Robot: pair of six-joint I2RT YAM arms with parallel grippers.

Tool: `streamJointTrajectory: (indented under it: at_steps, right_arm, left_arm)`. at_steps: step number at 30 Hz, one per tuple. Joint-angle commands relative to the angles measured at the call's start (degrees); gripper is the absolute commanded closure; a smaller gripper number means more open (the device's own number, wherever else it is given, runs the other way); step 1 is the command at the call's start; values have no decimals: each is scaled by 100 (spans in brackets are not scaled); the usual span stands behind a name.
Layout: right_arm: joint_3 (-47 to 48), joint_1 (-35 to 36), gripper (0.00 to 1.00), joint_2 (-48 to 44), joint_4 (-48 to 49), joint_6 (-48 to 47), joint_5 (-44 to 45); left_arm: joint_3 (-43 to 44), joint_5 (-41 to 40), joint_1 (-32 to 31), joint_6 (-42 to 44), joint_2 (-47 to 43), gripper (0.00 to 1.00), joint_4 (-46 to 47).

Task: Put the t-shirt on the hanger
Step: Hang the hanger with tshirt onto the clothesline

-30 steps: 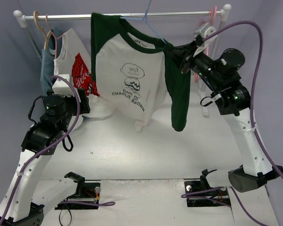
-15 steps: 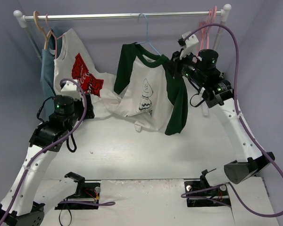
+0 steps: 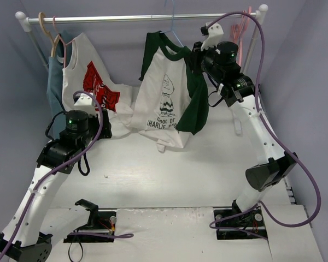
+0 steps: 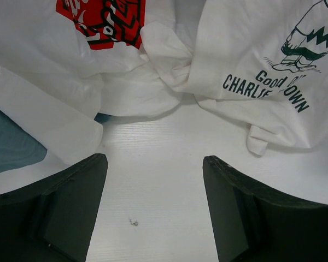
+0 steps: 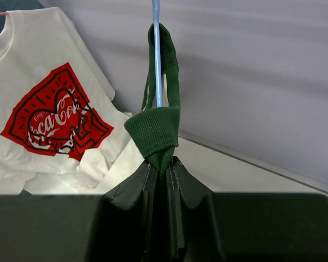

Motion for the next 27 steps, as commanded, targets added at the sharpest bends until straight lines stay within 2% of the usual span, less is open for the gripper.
streamJointTrajectory:
  at_steps: [1,9,10,12,13,14,15,17,18,21,27]
  right_arm:
    - [378,-20,100,-6,1045,310,211]
    - [-605,68,100,-224,1396,513,88]
    - [-685,77,96,-320,1405,513,70]
    - [-843,103,85,-435,1440,495,26]
    - [-1010,103,69,-566,1449,443,9]
    - [-1090,103,59,-646,1449,407,8]
    - [-1169,112,40,-734,1449,346,26]
    - [-1441,103,31,-1050,1414,127,61]
    - [-1538,95,22,-1173,1397,74,96]
    - [-2064,95,13,-1996,1335,-137,298]
    - [-3821,95,1,-3824,1221,-445,974]
  left_arm:
    - [103,5,29,-72,3,29,69]
    - [24,-30,29,-89,-24,29,-45]
    - [33,-22,29,-90,-24,29,-45]
    - [68,-31,29,-98,-15,29,-115]
    - [120,-39,29,-98,11,29,-133]
    - [147,-74,29,-98,20,29,-168]
    - [182,-83,29,-98,29,29,-238]
    - [235,-136,29,-107,20,29,-291]
    - [244,-136,29,-133,11,29,-335]
    - [253,-92,29,-195,-59,29,-423]
    - [165,-136,29,-344,-225,29,-704]
